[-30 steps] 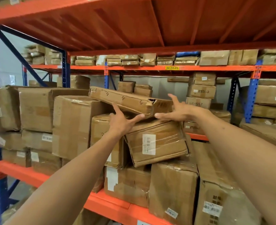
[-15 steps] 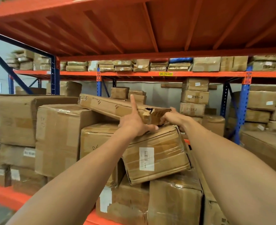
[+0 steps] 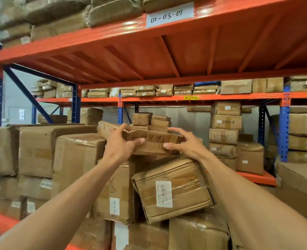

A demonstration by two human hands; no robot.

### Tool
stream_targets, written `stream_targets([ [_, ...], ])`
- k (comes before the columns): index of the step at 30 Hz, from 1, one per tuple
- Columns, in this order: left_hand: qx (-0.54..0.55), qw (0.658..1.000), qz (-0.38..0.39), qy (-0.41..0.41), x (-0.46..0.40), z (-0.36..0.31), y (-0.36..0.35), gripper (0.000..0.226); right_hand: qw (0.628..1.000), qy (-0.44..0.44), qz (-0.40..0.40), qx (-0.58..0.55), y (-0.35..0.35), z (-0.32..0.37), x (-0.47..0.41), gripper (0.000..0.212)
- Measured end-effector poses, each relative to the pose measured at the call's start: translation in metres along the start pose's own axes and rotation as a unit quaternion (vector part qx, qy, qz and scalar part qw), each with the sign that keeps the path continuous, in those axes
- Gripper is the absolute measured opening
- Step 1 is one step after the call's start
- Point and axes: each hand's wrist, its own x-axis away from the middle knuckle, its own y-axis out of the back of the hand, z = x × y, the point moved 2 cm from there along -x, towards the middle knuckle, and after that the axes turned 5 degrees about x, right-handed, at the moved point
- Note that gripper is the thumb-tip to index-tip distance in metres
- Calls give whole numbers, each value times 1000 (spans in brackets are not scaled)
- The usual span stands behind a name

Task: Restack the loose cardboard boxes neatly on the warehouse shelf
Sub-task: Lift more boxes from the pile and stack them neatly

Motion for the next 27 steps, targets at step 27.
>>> stream_targets([
  [27, 19, 949, 193, -250, 74, -179, -120, 42, 982, 94, -122, 111, 244, 46, 177, 22],
])
